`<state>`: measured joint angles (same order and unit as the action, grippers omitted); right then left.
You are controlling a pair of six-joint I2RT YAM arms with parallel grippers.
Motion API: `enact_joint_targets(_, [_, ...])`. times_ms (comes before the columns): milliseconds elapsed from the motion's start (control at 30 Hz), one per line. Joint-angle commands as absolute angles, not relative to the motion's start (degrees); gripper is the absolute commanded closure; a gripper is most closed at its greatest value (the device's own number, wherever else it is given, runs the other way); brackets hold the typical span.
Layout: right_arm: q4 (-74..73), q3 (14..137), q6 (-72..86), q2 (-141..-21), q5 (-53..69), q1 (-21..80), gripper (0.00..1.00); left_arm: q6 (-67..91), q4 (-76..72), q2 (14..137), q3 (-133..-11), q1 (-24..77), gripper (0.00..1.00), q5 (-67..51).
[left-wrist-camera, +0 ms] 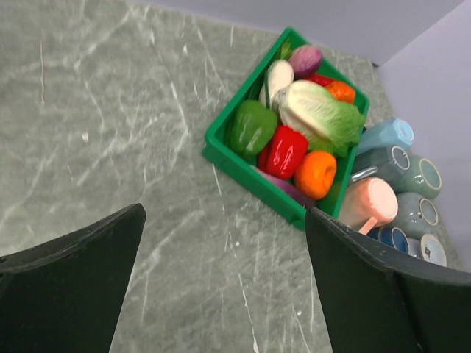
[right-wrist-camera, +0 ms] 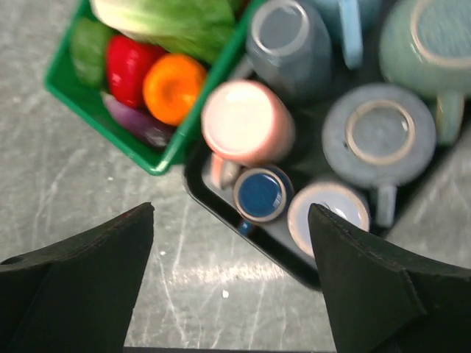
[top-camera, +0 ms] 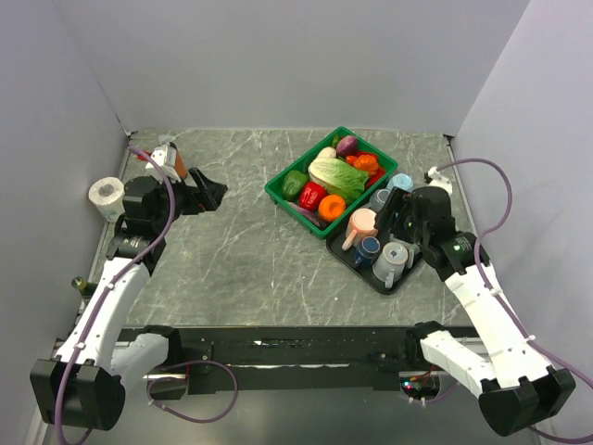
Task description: Turn the mug right side up
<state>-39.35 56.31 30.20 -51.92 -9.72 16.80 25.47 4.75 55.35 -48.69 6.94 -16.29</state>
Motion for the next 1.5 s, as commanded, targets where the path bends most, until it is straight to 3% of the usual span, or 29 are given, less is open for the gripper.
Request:
enact_joint_targets(0, [-42.89,52.66,37.78,-49.66,-16.08,18.28,0.12,28.22,2.43,54.66,-48.95,6.77,0.04,-16.78])
enact_joint_targets(167, [-44.47,45.62,45.78,-49.39,-18.46,18.98,0.14,25.40,5.19,56.78,-49.84,6.77,0.04,-20.04])
enact_joint_targets(600, [-41.85,38.41,49.14,-52.47,-18.63,20.30,0.28,25.93,4.31,56.69,-49.48,6.77,0.04,-20.22])
enact_joint_targets(1067, [-36.56,34.19,45.61,-53.52,-18.19,20.30,0.28,26.02,4.40,58.09,-49.31,6.77,0.04,-20.48])
enact_joint_targets(1467, [-33.14,32.26,43.33,-54.14,-16.70,20.48,0.44,26.28,4.48,58.62,-49.31,6.77,0.04,-20.74])
